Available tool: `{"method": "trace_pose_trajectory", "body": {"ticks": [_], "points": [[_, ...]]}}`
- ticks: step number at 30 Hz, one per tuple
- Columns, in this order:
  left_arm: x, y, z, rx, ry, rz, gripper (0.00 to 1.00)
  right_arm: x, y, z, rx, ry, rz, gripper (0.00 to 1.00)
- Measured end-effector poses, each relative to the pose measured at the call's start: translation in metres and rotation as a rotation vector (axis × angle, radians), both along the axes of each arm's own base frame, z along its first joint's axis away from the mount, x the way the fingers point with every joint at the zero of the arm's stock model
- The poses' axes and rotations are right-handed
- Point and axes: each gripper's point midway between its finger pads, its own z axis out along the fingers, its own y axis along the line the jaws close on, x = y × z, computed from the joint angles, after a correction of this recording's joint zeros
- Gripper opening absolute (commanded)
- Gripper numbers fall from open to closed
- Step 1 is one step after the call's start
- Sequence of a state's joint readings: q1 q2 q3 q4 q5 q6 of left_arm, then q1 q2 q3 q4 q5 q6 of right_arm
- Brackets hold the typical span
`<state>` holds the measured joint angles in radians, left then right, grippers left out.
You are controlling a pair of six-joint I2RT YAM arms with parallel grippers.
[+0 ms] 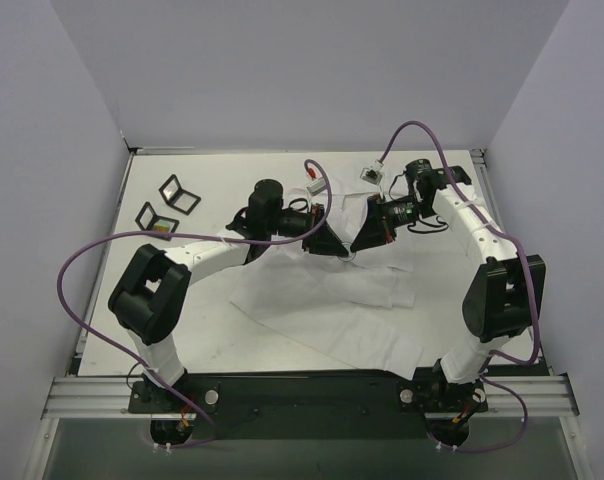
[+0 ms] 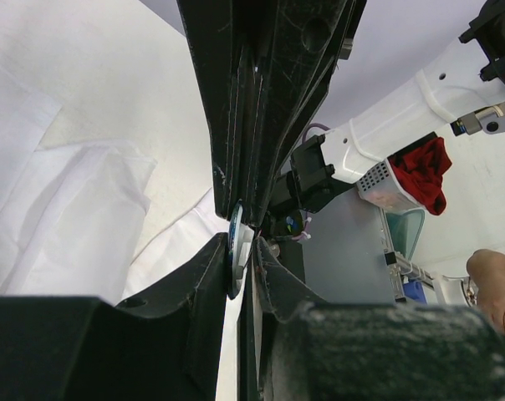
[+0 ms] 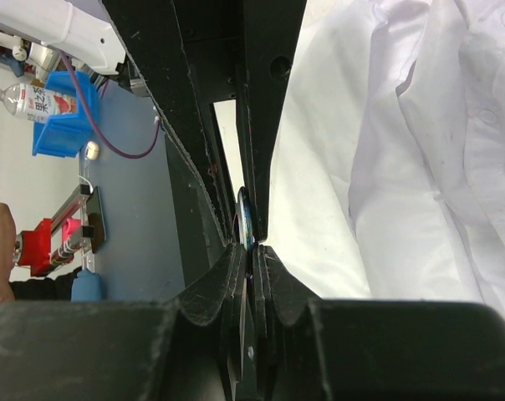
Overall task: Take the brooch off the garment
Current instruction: Close the brooch.
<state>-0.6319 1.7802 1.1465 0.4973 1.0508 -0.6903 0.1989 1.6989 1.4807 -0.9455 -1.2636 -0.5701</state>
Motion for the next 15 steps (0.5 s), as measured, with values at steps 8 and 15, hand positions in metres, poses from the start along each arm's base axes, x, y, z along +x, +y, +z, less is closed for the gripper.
{"method": "trace_pose_trajectory", "body": {"ticks": [8, 15], "points": [[0.0009, -0.0009, -0.0048, 0.032, -0.008, 0.002, 0.25, 0.0002, -0.0002, -0.0027, -0.017, -0.007, 0.002, 0.0], [0.0024, -0.0022, -0.0086, 0.061, -0.02, 0.01, 0.24, 0.0011, -0.0012, -0.0051, -0.031, -0.015, 0.002, 0.0]]}}
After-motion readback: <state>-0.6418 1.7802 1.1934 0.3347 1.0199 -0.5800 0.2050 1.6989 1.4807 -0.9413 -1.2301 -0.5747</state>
